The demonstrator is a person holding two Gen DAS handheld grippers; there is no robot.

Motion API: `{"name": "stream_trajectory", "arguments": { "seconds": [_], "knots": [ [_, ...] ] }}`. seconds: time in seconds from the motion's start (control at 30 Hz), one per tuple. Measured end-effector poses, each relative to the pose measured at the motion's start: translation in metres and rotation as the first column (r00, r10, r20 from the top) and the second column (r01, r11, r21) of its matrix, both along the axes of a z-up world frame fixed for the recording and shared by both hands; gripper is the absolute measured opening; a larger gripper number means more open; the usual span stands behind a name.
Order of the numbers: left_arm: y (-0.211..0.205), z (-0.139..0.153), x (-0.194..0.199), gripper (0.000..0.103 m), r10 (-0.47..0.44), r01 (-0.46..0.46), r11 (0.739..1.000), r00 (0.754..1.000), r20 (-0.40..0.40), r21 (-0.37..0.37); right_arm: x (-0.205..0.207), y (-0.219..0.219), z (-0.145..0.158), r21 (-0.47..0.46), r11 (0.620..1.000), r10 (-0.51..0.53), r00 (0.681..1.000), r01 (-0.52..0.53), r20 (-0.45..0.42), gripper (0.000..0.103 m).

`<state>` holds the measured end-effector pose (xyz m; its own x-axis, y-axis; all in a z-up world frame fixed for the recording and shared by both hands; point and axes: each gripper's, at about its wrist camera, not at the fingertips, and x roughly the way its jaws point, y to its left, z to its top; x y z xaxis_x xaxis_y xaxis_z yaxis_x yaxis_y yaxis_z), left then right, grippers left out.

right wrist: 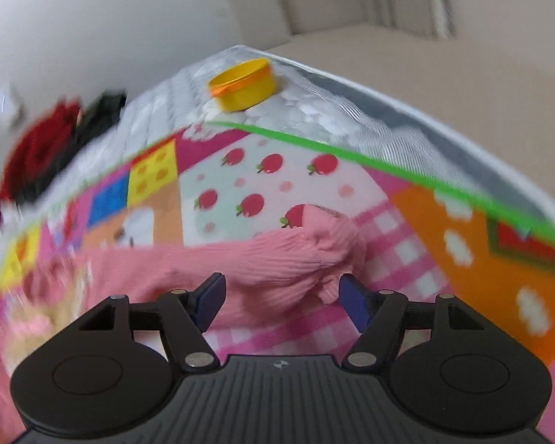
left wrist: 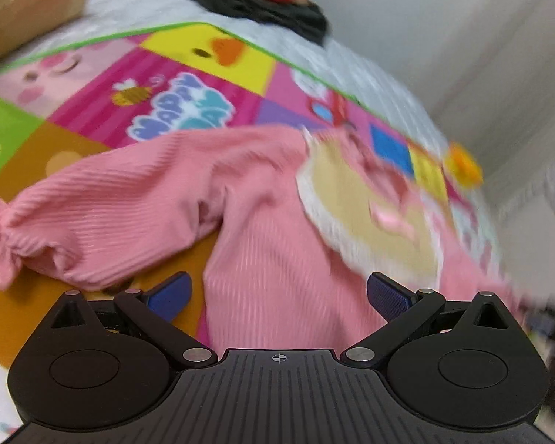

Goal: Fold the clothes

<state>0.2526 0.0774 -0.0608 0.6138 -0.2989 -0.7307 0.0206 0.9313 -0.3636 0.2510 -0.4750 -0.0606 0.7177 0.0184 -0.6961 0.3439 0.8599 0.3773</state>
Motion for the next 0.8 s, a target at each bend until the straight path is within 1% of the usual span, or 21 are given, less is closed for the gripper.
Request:
{"name": "stream_trajectory", "arguments": {
  "seconds": [0.03,0.07,0.1,0.13,0.17,0.2,0.23,0.27,0.3,0.33,0.37,0.4,0.43,0.5,0.53,0.57,0.6,0.63,0.67,0.73,0.8],
  "knots": [
    [-0.002,0.000,-0.005,0.097,-0.014,0.014,1.000,1.000,-0.007,0.025,0.005,-0.002,-0.004,0.072,0.997,-0.021,1.000,0.020,0.012,0.068],
    [-0.002,-0.001,-0.008,0.093,-0.018,0.019,0.999,1.000,-0.021,0.030,0.011,-0.004,-0.009,0.144,0.989,-0.042,0.999,0.038,0.021,0.068],
    [-0.003,-0.002,-0.012,0.082,-0.022,0.024,0.999,0.999,-0.036,0.035,0.017,-0.006,-0.013,0.216,0.975,-0.064,0.998,0.056,0.029,0.061],
    [-0.002,-0.004,-0.015,0.079,0.002,-0.002,1.000,0.998,-0.058,0.006,0.027,-0.005,-0.019,0.272,0.959,-0.080,0.997,0.073,0.015,0.051],
    [0.000,-0.005,-0.017,0.079,0.044,-0.047,0.998,0.996,-0.076,-0.038,0.039,-0.004,-0.021,0.308,0.948,-0.086,0.996,0.083,-0.003,0.028],
    [-0.001,-0.004,-0.018,0.079,0.086,-0.092,0.993,0.994,-0.072,-0.075,0.053,0.000,-0.020,0.314,0.946,-0.082,0.997,0.083,-0.017,0.011],
    [-0.003,-0.002,-0.019,0.079,0.131,-0.137,0.984,0.989,-0.062,-0.110,0.060,0.008,-0.005,0.275,0.960,-0.066,0.998,0.059,0.016,0.010],
    [-0.006,0.001,-0.019,0.079,0.142,-0.145,0.979,0.989,-0.034,-0.140,0.067,0.016,0.010,0.232,0.972,-0.048,0.997,0.035,0.052,0.009],
    [-0.011,0.005,-0.019,0.082,0.131,-0.129,0.978,0.991,0.006,-0.166,0.067,0.024,0.030,0.167,0.986,-0.015,0.993,-0.005,0.116,0.008],
    [-0.016,0.008,-0.018,0.087,0.122,-0.111,0.975,0.991,0.047,-0.191,0.062,0.035,0.056,0.062,0.996,0.043,0.977,-0.057,0.207,0.008],
    [-0.021,0.012,-0.018,0.091,0.113,-0.092,0.972,0.990,0.088,-0.216,0.055,0.043,0.077,-0.027,0.996,0.091,0.957,-0.087,0.274,0.008],
    [-0.024,0.012,-0.018,0.096,0.095,-0.069,0.975,0.989,0.112,-0.213,0.049,0.046,0.090,-0.086,0.991,0.124,0.946,-0.102,0.300,0.008],
    [-0.025,0.009,-0.017,0.096,0.070,-0.045,0.980,0.990,0.126,-0.193,0.043,0.049,0.102,-0.143,0.983,0.157,0.934,-0.116,0.321,0.008],
    [-0.028,0.004,-0.016,0.096,0.019,0.004,0.989,0.988,0.151,-0.151,0.040,0.041,0.095,-0.188,0.977,0.141,0.960,-0.096,0.242,0.008],
    [-0.029,0.001,-0.015,0.096,-0.007,0.028,0.991,0.987,0.162,-0.129,0.041,0.035,0.083,-0.205,0.975,0.121,0.977,-0.084,0.176,0.011],
    [-0.026,-0.004,-0.013,0.096,-0.011,0.027,0.994,0.989,0.150,-0.108,0.044,0.027,0.067,-0.224,0.972,0.091,0.992,-0.069,0.090,0.015],
    [-0.020,-0.009,-0.011,0.096,0.008,0.005,0.995,0.992,0.125,-0.100,0.044,0.019,0.048,-0.249,0.968,0.041,0.999,-0.039,0.003,0.018],
    [-0.012,-0.014,-0.009,0.096,0.037,-0.025,0.993,0.994,0.103,-0.111,0.040,0.010,0.032,-0.265,0.964,-0.017,0.999,0.004,-0.047,0.018],
    [-0.003,-0.018,-0.007,0.096,0.076,-0.064,0.988,0.994,0.080,-0.144,0.036,0.001,0.016,-0.282,0.958,-0.077,0.993,0.048,-0.093,0.018],
    [0.013,-0.026,-0.004,0.097,0.142,-0.131,0.968,0.989,0.038,-0.215,0.021,-0.016,0.001,-0.179,0.976,-0.133,0.989,0.119,-0.067,0.021],
    [0.019,-0.029,-0.002,0.097,0.162,-0.152,0.962,0.987,0.023,-0.225,0.012,-0.027,-0.004,-0.023,0.985,-0.173,0.985,0.172,-0.022,0.039]
  ]
}}
